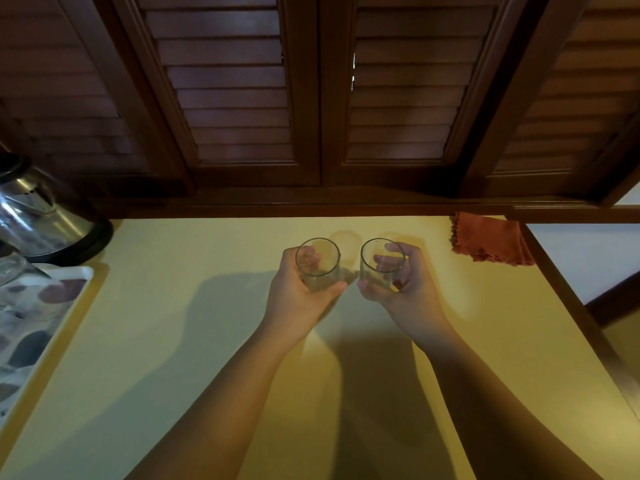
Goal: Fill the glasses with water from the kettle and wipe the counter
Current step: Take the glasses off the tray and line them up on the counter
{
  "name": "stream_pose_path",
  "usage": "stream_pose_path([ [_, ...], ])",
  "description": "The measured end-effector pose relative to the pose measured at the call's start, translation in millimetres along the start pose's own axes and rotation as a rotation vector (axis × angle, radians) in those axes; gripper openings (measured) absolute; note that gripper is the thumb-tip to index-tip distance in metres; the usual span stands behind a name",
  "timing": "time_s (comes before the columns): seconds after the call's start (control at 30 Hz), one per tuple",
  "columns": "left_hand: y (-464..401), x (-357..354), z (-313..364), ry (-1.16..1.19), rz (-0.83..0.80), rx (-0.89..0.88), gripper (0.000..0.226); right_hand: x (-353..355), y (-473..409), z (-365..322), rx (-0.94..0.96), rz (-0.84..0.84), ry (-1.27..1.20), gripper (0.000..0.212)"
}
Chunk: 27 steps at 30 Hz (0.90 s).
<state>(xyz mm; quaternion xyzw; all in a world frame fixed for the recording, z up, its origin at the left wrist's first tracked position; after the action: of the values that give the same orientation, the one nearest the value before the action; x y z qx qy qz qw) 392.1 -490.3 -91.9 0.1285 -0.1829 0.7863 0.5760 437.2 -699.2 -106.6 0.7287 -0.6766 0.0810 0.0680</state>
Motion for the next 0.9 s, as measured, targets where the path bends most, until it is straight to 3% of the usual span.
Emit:
stream_pose_path([
  [0.77,-18.6,-7.5,-12.2,-0.102,-0.016,0.037,0.075,-2.5,-6.7,-2.4,-0.002,-0.033,0.115,0.075],
  [0.9,-16.6,-5.2,-14.1,-0.106,-0.047,0.054,0.084,-3.6,-2.6,-6.7,-0.03,-0.064,0.127,0.093],
])
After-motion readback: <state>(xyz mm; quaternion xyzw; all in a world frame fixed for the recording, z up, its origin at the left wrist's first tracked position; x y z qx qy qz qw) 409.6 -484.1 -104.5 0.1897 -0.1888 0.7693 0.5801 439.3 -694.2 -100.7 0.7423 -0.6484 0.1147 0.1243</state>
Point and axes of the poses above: each hand's wrist, its own y-axis away from the middle knuckle, its own x-axis out of the back of the hand, z = x × y, the point moved 4 cm from there along -y, towards the middle knuckle, and after that the axes turned 4 degrees about -x, right-handed, at the moved point
